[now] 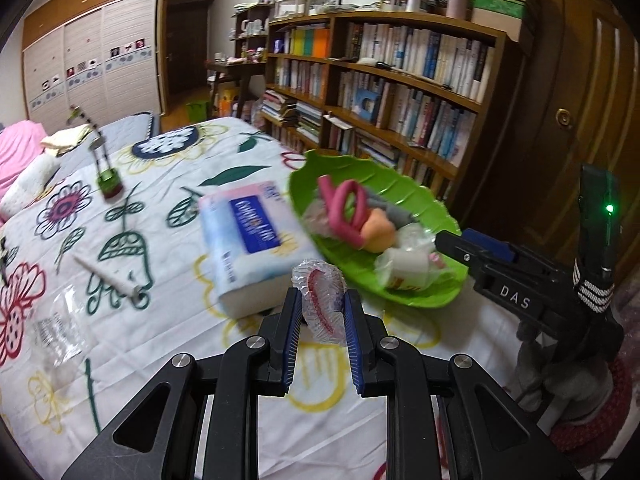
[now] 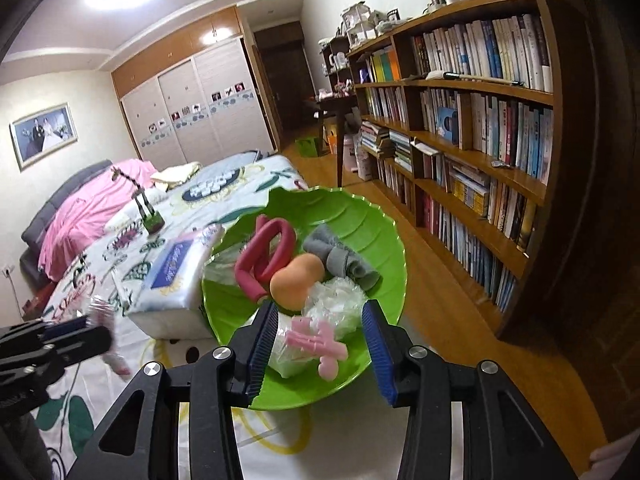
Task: Organize soft objects
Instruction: 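Carry the pink clip into the green tray with the right gripper while the left carries the bag, then lower the pink-white bag into the green tray and open the left gripper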
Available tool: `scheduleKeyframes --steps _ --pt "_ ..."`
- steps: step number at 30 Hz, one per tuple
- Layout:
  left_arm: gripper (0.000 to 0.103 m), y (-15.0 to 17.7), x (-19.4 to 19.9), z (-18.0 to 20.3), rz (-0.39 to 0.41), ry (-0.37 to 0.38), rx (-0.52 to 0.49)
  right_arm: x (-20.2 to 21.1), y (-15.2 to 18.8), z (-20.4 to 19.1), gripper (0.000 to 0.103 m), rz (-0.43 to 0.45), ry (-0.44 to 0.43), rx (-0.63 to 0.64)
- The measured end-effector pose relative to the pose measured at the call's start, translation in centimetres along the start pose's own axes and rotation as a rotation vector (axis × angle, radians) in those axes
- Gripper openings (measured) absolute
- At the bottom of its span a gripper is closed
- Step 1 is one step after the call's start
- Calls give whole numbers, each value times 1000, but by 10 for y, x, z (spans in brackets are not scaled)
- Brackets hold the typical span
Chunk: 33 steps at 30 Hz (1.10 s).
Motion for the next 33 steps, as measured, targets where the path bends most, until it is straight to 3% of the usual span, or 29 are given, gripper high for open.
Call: scheduleKeyframes --steps 9,22,33 --pt "22 -16 -27 27 -7 61 -29 11 -6 7 50 59 -1 -35" --pt "23 -29 -70 38 -13 72 -21 13 -6 15 50 79 -15 -67" --pt "50 -21 -83 35 -45 83 -14 10 -3 15 50 67 -23 -69"
Point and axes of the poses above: each gripper's, at about its wrist camera, not at the fingertips, and x roughly against the way its jaws point, z to its right, y to its underside, the point moved 6 cm from there along -x, roughly the way its jaws point, and after that the axes turned 4 degrees about x, right-handed, at the moved point
